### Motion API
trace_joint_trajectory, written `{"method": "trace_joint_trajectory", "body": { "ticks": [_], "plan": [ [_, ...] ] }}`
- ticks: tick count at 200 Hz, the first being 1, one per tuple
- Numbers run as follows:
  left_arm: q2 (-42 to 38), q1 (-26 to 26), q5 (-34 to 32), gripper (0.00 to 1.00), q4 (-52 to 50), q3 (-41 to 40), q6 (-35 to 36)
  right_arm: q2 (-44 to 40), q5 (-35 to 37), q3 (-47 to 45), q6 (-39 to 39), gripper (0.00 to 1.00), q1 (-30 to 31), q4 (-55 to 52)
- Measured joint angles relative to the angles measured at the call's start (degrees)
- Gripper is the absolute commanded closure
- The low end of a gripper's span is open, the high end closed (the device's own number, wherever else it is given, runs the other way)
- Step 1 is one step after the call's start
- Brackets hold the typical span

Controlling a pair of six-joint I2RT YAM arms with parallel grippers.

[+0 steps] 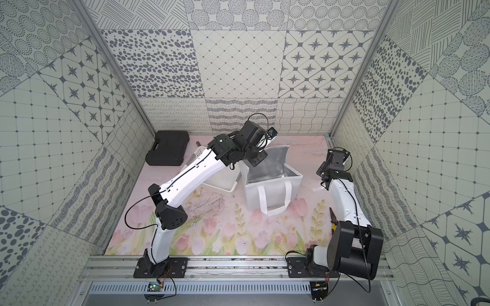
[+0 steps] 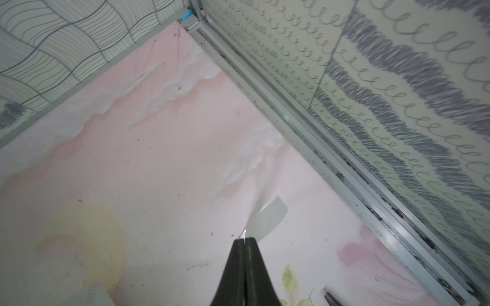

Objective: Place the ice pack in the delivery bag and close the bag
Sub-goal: Place the adhesive seal at the center of the board.

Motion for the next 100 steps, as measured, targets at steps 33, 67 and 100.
{"method": "trace_joint_trajectory", "body": {
  "ticks": [33, 67, 100],
  "plan": [
    [-0.6, 0.0, 0.3, 0.83, -0.3, 0.0, -0.3, -2.4, -3.1, 0.0, -1.1, 0.46, 5.1, -1.6],
    [-1.7, 0.0, 0.5, 0.7, -0.6, 0.0, -1.5, -11.5, -4.0, 0.4, -2.3, 0.22, 9.9, -4.9],
    [-4.6, 0.5, 1.8, 0.57, -1.9, 0.2, -4.1, -18.2, -4.2, 3.9, -3.7, 0.25, 15.2, -9.1]
  ]
}}
